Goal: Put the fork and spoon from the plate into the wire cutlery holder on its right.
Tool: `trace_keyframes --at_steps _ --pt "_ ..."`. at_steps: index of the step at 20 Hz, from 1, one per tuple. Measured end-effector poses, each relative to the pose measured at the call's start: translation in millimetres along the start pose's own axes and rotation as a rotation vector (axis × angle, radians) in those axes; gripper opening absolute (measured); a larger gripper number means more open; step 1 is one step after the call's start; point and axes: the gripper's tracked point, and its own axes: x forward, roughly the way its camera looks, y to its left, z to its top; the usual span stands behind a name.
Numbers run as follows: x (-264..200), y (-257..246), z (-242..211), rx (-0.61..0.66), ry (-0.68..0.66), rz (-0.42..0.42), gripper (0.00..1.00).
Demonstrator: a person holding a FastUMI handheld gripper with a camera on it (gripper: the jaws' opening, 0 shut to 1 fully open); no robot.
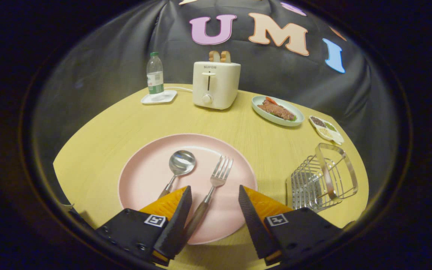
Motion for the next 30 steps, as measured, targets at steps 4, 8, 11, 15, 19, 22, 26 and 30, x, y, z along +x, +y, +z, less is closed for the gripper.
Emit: trace_keyframes --at_steps 4,8,11,15,19,22,26,30 --pt "3 4 -8 -0.022 0.029 0.003 0.57" --pt "2 2 -9 -0.047 0.039 -0.009 0.32" --pt "-2 -2 -8 -0.029 0.047 -0.020 0.26" --pt "0 0 -11 -0.040 0.076 0.016 0.12" --pt "-7 -5 -3 -0.070 0.101 0.021 0.07" --pt "-15 -11 1 -0.055 0.138 0.028 0.07" --pt "-33 -26 14 -0.078 0.161 0.043 0.07" --pt "-52 -42 29 -0.109 0.172 0.074 0.07"
